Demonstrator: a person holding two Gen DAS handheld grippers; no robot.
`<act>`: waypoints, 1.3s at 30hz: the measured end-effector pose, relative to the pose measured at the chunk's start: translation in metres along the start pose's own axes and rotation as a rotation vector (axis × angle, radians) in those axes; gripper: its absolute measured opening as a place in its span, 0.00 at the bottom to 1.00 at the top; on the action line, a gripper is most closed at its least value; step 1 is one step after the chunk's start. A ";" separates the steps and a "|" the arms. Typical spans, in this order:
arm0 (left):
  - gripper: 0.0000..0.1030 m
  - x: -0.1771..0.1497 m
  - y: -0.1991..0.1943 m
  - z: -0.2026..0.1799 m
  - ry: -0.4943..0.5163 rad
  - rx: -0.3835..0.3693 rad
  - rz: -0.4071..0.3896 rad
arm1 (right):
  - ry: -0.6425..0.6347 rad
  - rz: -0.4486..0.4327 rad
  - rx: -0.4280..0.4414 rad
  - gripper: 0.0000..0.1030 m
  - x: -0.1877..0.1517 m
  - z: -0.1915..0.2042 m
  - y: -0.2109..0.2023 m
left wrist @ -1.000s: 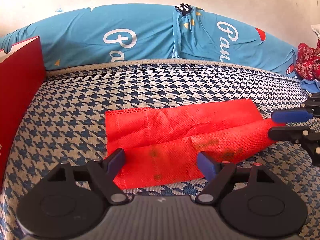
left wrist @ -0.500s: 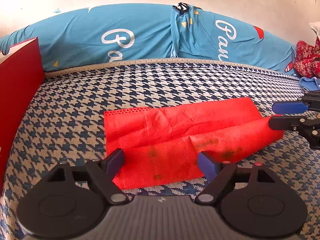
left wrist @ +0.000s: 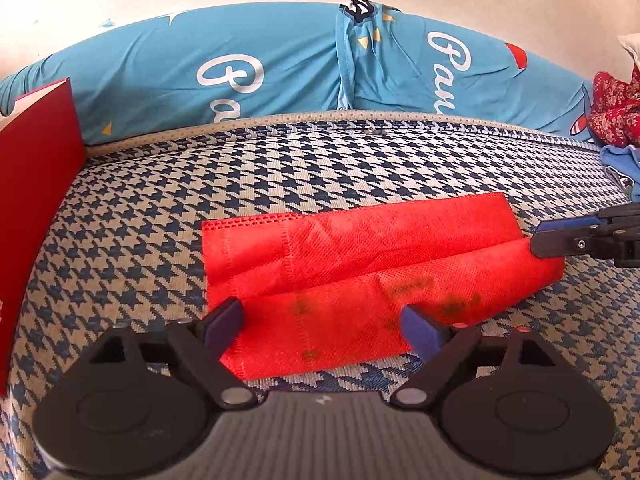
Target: Fold shopping bag
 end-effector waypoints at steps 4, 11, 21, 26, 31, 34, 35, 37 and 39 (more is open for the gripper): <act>0.89 0.001 0.000 -0.002 -0.013 0.004 0.011 | -0.001 0.015 -0.028 0.21 -0.001 0.003 0.003; 0.92 0.003 0.001 -0.006 -0.049 0.041 0.025 | -0.045 0.030 -0.077 0.21 -0.005 0.005 0.010; 0.98 0.007 0.005 -0.008 -0.081 0.055 0.045 | -0.095 0.048 -0.121 0.21 -0.008 0.007 0.019; 1.00 0.006 0.010 -0.018 -0.048 0.098 0.036 | -0.115 0.053 -0.136 0.21 -0.010 0.009 0.020; 1.00 0.007 0.010 -0.017 -0.044 0.098 0.042 | -0.215 0.038 -0.146 0.23 -0.007 0.020 0.012; 1.00 0.006 0.009 -0.018 -0.039 0.102 0.040 | -0.264 -0.006 -0.157 0.23 -0.003 0.028 0.000; 1.00 0.006 0.009 -0.018 -0.037 0.102 0.039 | -0.271 -0.013 -0.147 0.22 -0.002 0.031 -0.002; 1.00 0.006 0.010 -0.018 -0.034 0.098 0.039 | -0.281 -0.022 -0.121 0.19 -0.001 0.035 -0.004; 1.00 0.006 0.010 -0.017 -0.032 0.095 0.040 | -0.290 -0.031 -0.095 0.14 0.001 0.040 -0.007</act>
Point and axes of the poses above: each gripper's, at about its wrist camera, not at the fingertips, and y roughly the way its jaws point, z to its left, x to its top, the point moved 5 cm from there along y, roughly the way its jaws point, and after that the axes turned 13 degrees about x, right-handed, at the moved point
